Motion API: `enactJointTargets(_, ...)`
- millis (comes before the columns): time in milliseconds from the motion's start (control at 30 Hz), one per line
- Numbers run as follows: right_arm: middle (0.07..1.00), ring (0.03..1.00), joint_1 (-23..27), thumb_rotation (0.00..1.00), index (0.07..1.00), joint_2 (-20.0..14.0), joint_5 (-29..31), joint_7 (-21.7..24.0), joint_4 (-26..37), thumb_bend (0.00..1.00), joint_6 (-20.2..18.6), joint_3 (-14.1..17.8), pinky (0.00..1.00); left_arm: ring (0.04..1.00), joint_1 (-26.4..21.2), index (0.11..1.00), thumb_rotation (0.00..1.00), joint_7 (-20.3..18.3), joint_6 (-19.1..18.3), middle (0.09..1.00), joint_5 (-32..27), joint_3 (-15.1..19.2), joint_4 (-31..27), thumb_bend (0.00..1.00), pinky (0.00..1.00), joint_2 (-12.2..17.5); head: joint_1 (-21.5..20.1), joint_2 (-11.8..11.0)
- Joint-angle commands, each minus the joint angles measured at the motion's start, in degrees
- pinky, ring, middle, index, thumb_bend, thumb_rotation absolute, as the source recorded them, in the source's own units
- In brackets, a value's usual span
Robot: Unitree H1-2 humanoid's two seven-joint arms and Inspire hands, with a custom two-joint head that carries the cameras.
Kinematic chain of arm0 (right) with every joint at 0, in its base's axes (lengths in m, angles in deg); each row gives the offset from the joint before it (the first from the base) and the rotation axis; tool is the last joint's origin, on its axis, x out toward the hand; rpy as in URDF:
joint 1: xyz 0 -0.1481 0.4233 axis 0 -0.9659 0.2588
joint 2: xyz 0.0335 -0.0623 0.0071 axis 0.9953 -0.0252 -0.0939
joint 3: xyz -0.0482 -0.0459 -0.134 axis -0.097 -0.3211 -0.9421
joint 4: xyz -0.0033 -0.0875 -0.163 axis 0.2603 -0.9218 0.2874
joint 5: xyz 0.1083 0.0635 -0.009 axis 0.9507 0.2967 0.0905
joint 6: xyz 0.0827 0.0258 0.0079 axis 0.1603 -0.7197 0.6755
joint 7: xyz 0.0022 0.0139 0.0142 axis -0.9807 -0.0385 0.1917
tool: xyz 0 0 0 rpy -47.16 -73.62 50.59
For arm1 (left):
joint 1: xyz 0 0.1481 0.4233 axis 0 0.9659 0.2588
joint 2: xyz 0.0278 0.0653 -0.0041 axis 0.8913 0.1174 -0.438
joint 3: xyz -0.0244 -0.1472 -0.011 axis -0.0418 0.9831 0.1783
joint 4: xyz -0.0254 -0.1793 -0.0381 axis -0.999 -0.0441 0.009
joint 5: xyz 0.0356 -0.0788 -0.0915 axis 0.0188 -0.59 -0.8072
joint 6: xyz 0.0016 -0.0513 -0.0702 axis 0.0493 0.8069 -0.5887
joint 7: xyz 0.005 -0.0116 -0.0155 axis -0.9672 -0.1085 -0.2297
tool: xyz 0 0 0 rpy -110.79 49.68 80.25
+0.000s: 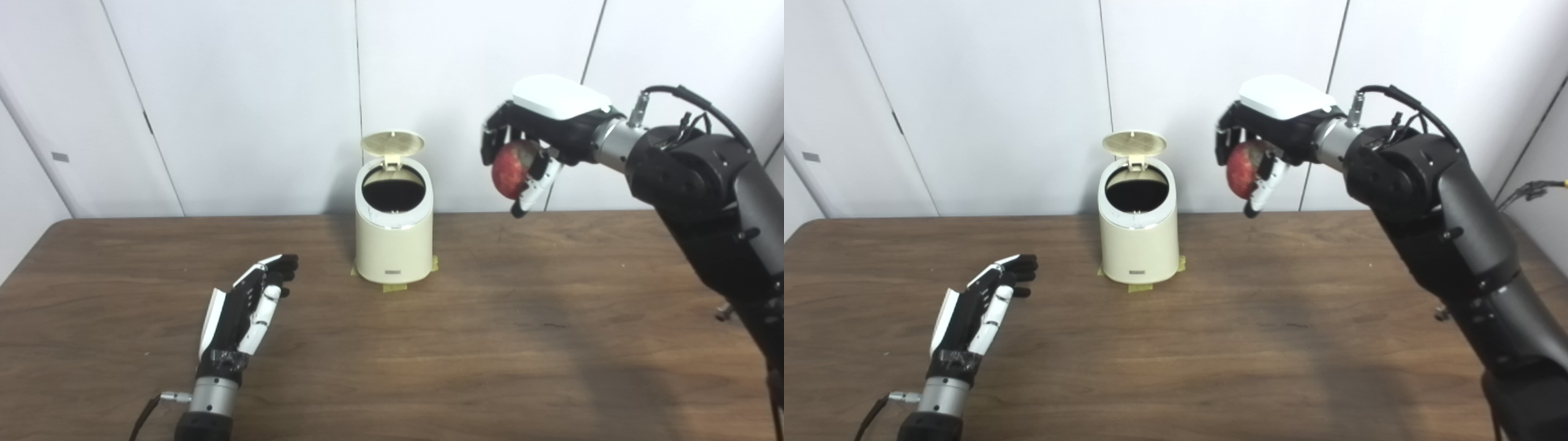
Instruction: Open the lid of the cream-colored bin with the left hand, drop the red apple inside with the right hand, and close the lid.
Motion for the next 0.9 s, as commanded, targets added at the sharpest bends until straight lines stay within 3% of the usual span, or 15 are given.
enactJointTargets(0,0.497,0.433,5.42,0.00,0.481,0.31,-0.67,0.31,2.16,0.52,0.39,0.44,0.37,0.759,-1.35,0.764,0.86,0.55,1.24,0.771,0.34,-0.11,0.65,0.38,0.68,-0.24,-0.04,-0.02)
enactJointTargets(200,0.521,0.424,7.97,0.00,0.475,4.74,-0.60,0.00,2.53,0.52,1.86,-0.75,0.34,0.768,-1.49,0.767,0.85,0.62,1.20,0.773,0.47,-0.39,0.87,0.39,0.69,-0.44,0.23,-0.12)
enactJointTargets(533,0.551,0.413,5.60,0.00,0.466,12.83,-2.53,-9.92,-3.60,0.51,8.65,-1.39,0.31,0.770,-1.41,0.767,0.84,1.03,1.57,0.777,0.85,-0.78,0.92,0.38,0.70,-0.89,0.60,-0.04)
enactJointTargets(700,0.552,0.416,5.80,0.00,0.468,14.82,-3.84,-12.99,-7.93,0.51,11.06,-2.12,0.31,0.768,-1.28,0.764,0.83,1.30,0.78,0.775,1.00,-0.80,0.25,0.37,0.69,-1.25,0.73,0.00)
enactJointTargets(867,0.534,0.421,7.29,0.00,0.472,15.82,-6.14,-12.61,-11.10,0.52,11.05,-3.73,0.32,0.771,-1.25,0.764,0.83,1.24,0.83,0.776,1.13,-0.96,0.15,0.37,0.69,-1.11,0.80,0.05)
